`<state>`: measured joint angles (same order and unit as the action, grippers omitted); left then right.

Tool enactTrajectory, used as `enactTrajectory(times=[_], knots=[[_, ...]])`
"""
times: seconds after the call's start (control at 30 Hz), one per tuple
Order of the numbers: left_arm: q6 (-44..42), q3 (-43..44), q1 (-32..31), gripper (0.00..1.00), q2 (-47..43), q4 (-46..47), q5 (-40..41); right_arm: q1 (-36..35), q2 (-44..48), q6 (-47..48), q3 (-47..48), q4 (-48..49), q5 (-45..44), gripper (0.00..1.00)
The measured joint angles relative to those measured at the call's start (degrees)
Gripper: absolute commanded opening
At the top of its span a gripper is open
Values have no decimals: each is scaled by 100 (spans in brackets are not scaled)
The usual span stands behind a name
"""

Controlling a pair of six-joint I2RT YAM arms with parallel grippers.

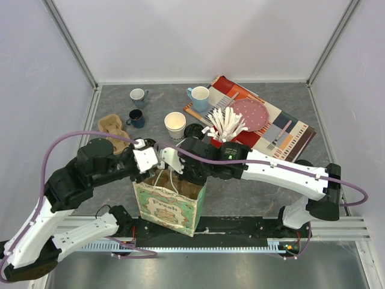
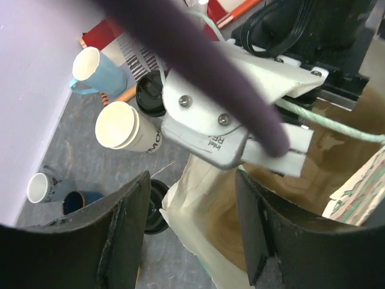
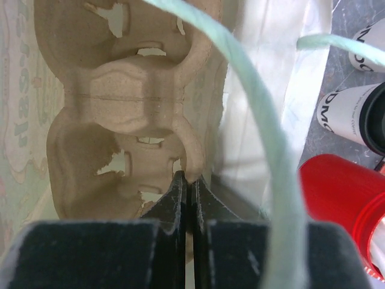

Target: Pack the takeout coffee

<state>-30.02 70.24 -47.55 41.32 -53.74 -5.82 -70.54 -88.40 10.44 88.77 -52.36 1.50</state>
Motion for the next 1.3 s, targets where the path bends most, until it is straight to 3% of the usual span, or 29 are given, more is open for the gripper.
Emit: enactTrajectory(times=[0.33,0.5,0.63,0.97,1.07,1.1,1.17,1.3], knots=[[1270,136,761,68,-76,332,-551,-146,334,852,-175,-44,70,0],[1410,142,1235,66,136,299,-1231,-151,514,1060,-422,-35,173,0],[833,310,1674,67,708,-326,-2551,-151,599,1198,-577,-39,192,0],[-680,435,1899,64,1532,-1543,-3322,-151,737,1499,-651,-44,328,0],[-1086,439,1897,49,1703,-1873,-3644,-151,754,1513,-651,-44,372,0],[-1189,435,1891,29,1742,-1969,-3713,-149,754,1504,-651,-44,382,0],[-1329,361,1875,2,1768,-2074,-3849,-149,754,1471,-651,-46,411,0],[-1325,149,1847,2,1674,-1980,-3932,-133,695,1294,-623,-122,494,0]])
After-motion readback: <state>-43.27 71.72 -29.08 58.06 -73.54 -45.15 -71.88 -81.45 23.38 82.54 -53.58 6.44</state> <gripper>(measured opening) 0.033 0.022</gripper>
